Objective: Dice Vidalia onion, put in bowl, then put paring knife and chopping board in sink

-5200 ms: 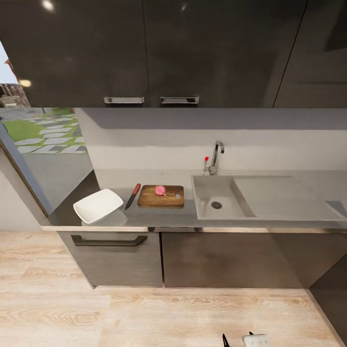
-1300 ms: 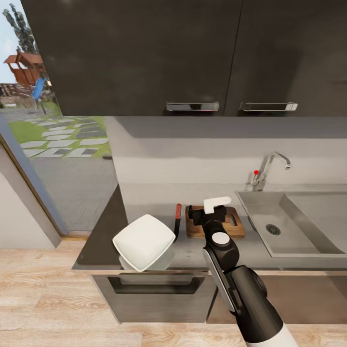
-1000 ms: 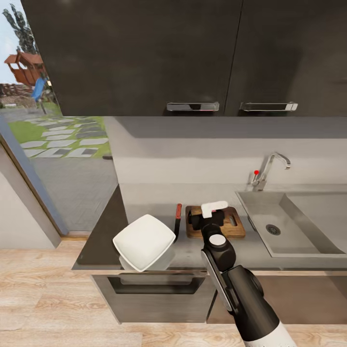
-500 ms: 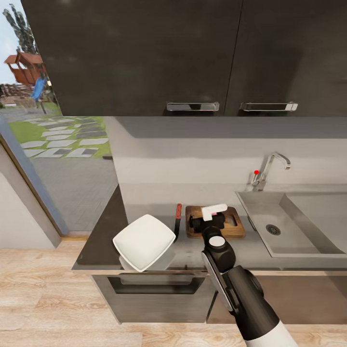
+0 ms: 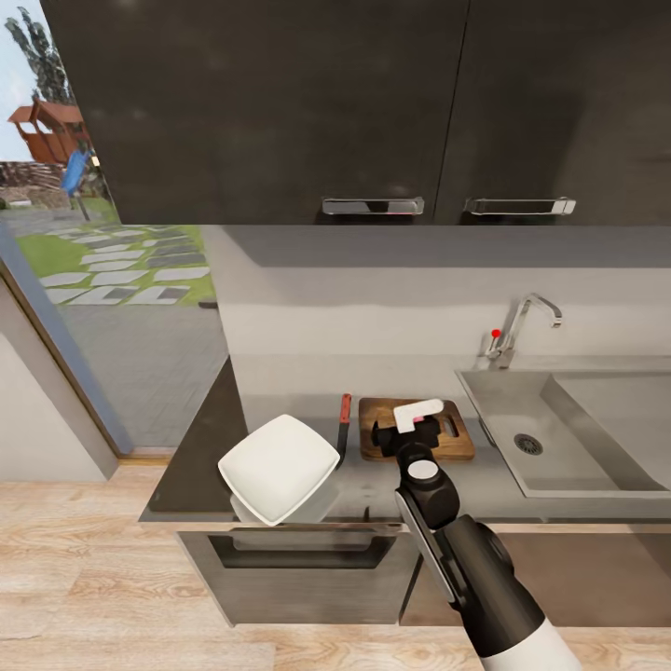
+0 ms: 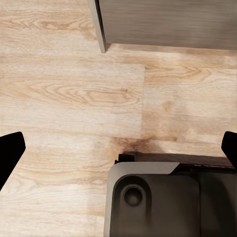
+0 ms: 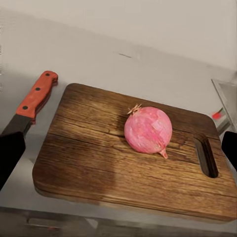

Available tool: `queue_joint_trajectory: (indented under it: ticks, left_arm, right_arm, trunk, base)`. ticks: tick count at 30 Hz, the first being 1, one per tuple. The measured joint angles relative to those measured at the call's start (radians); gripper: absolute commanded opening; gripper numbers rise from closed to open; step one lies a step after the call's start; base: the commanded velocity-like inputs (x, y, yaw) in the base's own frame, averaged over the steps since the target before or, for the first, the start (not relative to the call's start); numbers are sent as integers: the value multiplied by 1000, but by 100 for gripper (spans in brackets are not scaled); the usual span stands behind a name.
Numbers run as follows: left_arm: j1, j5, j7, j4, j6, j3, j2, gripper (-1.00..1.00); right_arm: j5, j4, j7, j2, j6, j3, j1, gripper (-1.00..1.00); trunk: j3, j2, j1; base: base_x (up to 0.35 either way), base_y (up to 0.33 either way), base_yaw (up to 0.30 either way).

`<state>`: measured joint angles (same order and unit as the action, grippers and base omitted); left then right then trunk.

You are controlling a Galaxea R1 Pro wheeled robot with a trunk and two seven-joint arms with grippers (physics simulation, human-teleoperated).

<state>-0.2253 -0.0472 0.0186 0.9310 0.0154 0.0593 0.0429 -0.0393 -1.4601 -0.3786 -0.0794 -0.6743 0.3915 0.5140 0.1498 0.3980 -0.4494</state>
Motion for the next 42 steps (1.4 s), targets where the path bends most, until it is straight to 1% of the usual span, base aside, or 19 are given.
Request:
queue_joint_trajectory:
  ticks: [12,26,42]
  left_arm:
    - [0,0,0,-2,0,0,0,100]
    - [0,1,0,-3,0,0,0,100]
    - [0,1,-1,-16,1,0,0,100]
  right_arm:
    - [1,2,1,-2,-1,13,0,100]
    - [3,2,1,-1,-2,20,0,100]
    - [2,5,0,0,-2,19,-1,100]
  trunk:
    - [0,0,0]
    - [1,0,0]
    - [23,0,0]
  base:
    - [2,2,0]
    - [78,63,8]
    - [2,1,24]
